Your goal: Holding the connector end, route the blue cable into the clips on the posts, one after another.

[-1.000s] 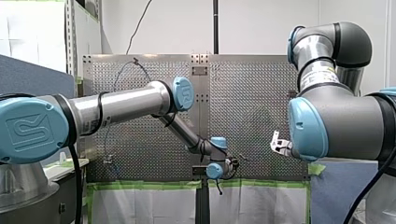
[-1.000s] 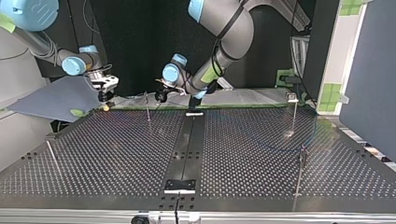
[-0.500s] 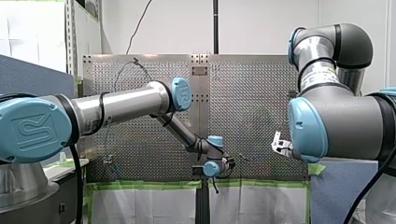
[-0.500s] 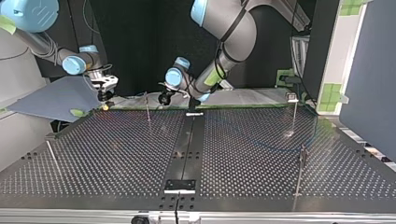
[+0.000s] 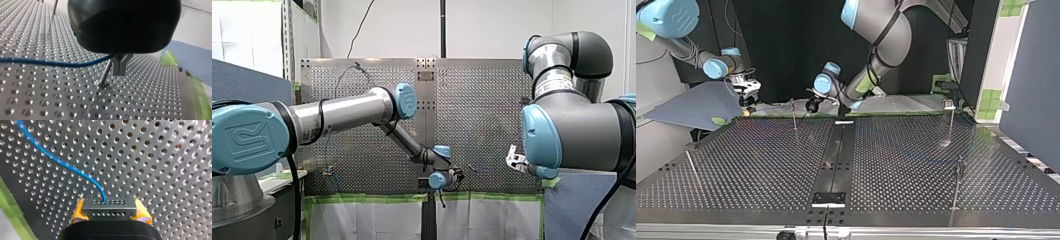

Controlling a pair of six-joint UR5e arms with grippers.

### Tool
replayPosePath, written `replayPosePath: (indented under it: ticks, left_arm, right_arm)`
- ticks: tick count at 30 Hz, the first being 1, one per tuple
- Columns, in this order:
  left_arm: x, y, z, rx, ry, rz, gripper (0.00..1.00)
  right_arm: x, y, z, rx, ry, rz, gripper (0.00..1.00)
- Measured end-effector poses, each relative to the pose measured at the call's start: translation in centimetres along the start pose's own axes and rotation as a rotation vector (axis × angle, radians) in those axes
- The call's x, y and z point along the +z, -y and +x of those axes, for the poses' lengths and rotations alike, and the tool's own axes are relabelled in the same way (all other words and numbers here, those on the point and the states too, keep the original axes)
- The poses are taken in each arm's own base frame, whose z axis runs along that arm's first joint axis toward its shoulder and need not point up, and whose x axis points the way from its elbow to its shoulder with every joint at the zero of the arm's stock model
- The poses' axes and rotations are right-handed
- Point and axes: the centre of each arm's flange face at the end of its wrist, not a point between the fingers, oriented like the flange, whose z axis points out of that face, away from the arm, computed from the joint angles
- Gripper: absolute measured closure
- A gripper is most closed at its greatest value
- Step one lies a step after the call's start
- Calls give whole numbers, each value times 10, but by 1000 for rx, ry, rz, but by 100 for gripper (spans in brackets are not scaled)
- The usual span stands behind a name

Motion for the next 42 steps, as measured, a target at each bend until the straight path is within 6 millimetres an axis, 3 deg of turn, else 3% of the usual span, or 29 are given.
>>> replayPosePath:
  ticks: [12, 26, 37, 42]
  left_arm:
    - [6, -20, -14, -20, 9, -11, 100]
    - [16, -16, -26, -70, 58, 27, 100]
    - [15, -16, -24, -75, 49, 15, 100]
    - [12, -13, -21, -57, 28, 7, 88]
  right_arm:
    - [10, -9, -3, -21, 3, -20, 100]
    - [19, -9, 6, -18, -7, -8, 100]
    - [29, -17, -2, -15, 0, -6, 100]
    - [32, -18, -2, -13, 0, -4, 100]
